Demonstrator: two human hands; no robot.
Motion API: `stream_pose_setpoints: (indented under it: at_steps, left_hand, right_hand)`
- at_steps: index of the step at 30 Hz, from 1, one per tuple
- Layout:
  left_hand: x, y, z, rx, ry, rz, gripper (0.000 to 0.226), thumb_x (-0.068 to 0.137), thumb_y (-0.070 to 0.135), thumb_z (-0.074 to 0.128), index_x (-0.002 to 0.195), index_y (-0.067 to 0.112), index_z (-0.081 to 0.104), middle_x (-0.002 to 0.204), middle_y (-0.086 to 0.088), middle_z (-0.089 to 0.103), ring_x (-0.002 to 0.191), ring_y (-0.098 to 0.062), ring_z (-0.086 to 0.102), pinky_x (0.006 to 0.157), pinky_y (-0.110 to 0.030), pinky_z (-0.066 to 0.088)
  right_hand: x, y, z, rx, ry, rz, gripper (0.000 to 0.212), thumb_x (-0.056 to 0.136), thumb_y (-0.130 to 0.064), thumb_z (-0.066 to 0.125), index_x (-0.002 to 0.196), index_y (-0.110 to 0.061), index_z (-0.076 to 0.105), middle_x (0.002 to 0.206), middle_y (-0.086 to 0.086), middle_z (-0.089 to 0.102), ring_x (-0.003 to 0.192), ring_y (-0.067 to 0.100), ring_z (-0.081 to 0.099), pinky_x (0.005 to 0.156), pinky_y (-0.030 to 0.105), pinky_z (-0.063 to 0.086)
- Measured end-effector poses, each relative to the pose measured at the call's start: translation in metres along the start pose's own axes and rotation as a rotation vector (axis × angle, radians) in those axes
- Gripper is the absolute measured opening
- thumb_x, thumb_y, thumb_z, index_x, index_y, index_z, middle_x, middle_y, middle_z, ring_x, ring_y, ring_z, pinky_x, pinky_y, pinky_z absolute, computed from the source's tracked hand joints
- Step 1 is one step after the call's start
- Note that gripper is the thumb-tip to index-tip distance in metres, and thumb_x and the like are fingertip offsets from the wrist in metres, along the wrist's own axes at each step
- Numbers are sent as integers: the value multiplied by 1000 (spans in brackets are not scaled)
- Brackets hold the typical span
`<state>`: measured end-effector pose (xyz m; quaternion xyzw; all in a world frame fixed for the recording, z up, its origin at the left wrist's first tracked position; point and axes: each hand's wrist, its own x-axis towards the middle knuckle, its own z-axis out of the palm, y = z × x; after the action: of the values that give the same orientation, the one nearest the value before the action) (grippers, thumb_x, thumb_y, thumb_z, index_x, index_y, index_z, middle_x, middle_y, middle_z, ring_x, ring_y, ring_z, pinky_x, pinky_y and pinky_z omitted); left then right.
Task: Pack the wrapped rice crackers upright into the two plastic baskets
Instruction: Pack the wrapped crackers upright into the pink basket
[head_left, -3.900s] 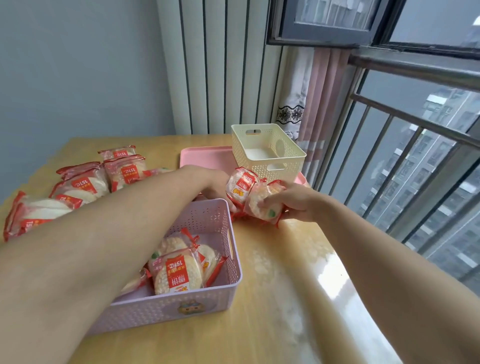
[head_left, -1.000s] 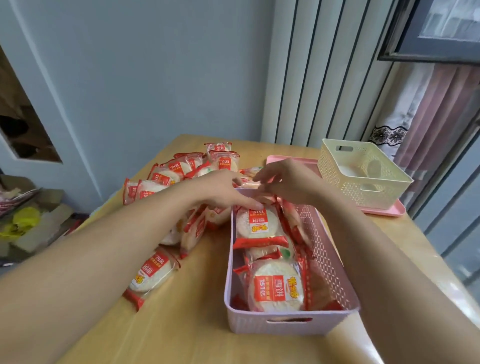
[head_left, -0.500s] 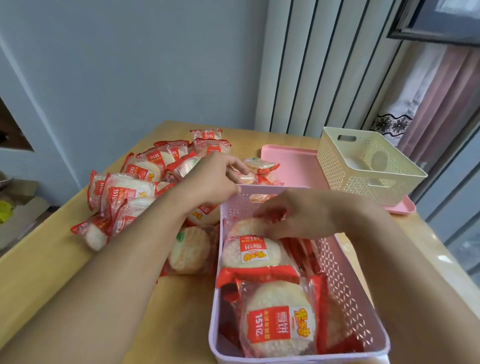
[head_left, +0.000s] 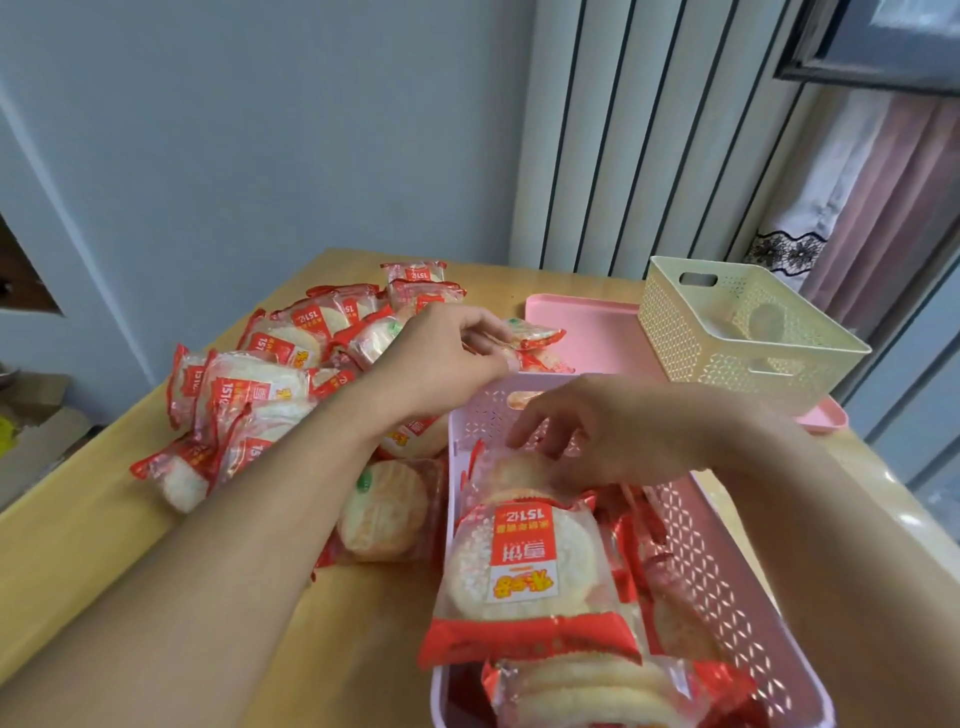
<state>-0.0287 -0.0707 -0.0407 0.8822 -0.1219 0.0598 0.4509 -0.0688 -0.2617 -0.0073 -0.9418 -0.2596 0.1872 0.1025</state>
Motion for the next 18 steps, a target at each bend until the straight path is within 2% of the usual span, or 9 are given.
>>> stream_pose_setpoints:
  at_steps: [3, 4, 7, 8, 9, 11, 13, 16, 18]
  left_hand:
    - [-1, 4, 5, -96, 9, 47, 13, 94, 30, 70, 100, 20, 76, 91, 3, 77, 91, -12, 72, 93, -35, 56]
    - [-1, 6, 6, -122, 15, 47, 18, 97, 35, 65, 97, 21, 77, 90, 4, 77, 91, -12, 73, 95, -38, 56]
    - [0, 8, 4, -207, 7, 23, 61, 93, 65, 53, 90, 7, 74, 81, 4, 72, 81, -18, 67, 99, -47, 50]
    - [-1, 7, 2, -235, -21, 26, 76, 88, 73, 53, 92, -2, 69, 80, -5, 68, 78, -23, 63, 100, -51, 48]
    - [0, 6, 1, -268, -39, 50, 80, 85, 73, 57, 95, -6, 65, 82, -14, 67, 78, -31, 62, 98, -53, 49]
    - [-2, 7, 0, -310, -30, 114, 58, 84, 57, 67, 94, 0, 68, 90, -26, 70, 84, -42, 66, 90, -48, 54]
    - [-1, 7, -2, -392, 11, 108, 51, 80, 60, 69, 90, 11, 72, 91, -22, 72, 78, -33, 68, 82, -41, 55]
    - [0, 11, -8, -464, 80, -6, 65, 77, 78, 54, 91, 18, 75, 84, 1, 70, 69, -9, 61, 68, -29, 47]
    - [-1, 12, -13, -405, 69, -53, 60, 80, 77, 49, 88, 24, 77, 80, 10, 68, 66, -9, 56, 63, -27, 41]
  right_hand:
    - [7, 6, -2, 162, 275, -41, 46, 73, -24, 86, 113, -36, 68, 89, -10, 70, 71, 4, 64, 67, 22, 51]
    - [7, 9, -4, 223, 371, -35, 47, 71, -22, 88, 112, -35, 68, 88, -10, 69, 70, 5, 64, 64, 21, 49]
    - [7, 17, -8, 354, 571, 22, 38, 70, -21, 90, 99, -29, 67, 83, -11, 67, 66, 7, 63, 61, 25, 46]
    - [9, 19, -6, 373, 626, 47, 36, 68, -21, 91, 92, -28, 65, 82, -10, 67, 68, 11, 64, 61, 28, 47]
    - [10, 22, -4, 383, 684, 65, 35, 66, -21, 92, 86, -26, 64, 82, -9, 67, 70, 15, 66, 61, 31, 49]
    - [12, 25, 0, 420, 747, 74, 35, 63, -18, 93, 79, -24, 62, 83, -5, 68, 73, 21, 69, 61, 37, 54]
    - [11, 25, 1, 453, 757, 52, 37, 64, -16, 94, 78, -24, 61, 82, -7, 68, 69, 18, 70, 57, 39, 57]
    - [4, 21, -3, 441, 850, -29, 37, 63, -19, 95, 77, -24, 61, 74, -11, 67, 62, 3, 61, 54, 20, 46]
    - [-1, 15, -7, 449, 945, -132, 37, 64, -18, 94, 77, -26, 60, 79, -11, 72, 67, 2, 64, 56, 14, 44]
